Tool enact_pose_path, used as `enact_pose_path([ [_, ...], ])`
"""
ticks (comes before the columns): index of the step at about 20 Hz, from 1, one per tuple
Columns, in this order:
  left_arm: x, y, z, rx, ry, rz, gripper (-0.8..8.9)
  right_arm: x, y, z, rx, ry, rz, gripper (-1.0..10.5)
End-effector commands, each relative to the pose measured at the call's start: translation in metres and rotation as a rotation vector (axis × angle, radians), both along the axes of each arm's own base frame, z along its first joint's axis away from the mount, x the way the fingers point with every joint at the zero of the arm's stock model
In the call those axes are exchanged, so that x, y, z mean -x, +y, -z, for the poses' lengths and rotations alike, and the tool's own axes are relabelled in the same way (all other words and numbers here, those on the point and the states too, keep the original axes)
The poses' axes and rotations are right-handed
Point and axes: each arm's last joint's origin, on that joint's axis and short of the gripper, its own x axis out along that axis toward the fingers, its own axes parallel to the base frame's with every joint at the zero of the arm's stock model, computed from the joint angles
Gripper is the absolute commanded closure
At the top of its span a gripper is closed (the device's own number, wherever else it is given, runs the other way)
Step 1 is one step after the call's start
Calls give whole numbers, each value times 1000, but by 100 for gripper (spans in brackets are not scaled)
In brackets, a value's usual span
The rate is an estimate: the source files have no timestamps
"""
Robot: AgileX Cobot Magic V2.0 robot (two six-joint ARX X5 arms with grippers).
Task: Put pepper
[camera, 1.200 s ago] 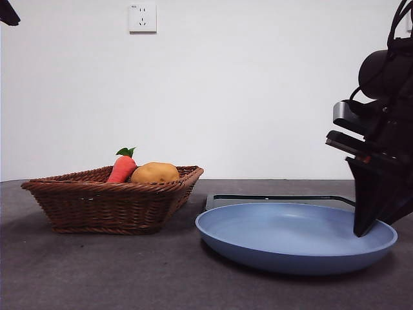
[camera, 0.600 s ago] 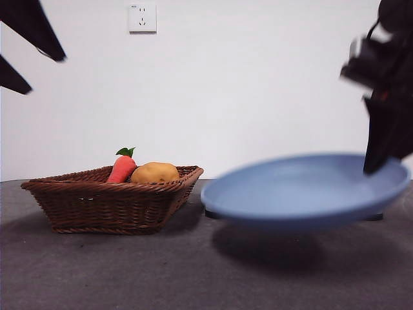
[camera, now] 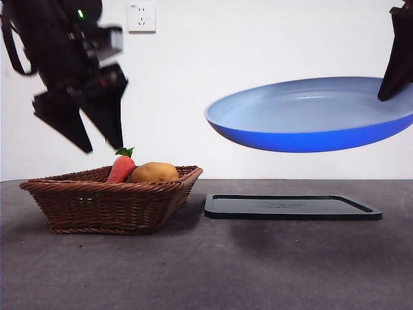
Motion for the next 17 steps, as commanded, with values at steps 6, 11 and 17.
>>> enact_pose_path([
  [6, -26, -11, 45, -76, 45, 45, 399, -2, 1, -6, -10, -22, -3, 941],
  [11, -31, -17, 59, -94, 51, 54, 399, -2, 1, -6, -10, -23, -4, 941],
  [17, -29, -26, 64, -98, 58, 79, 474, -2, 1, -6, -9, -28, -6, 941],
])
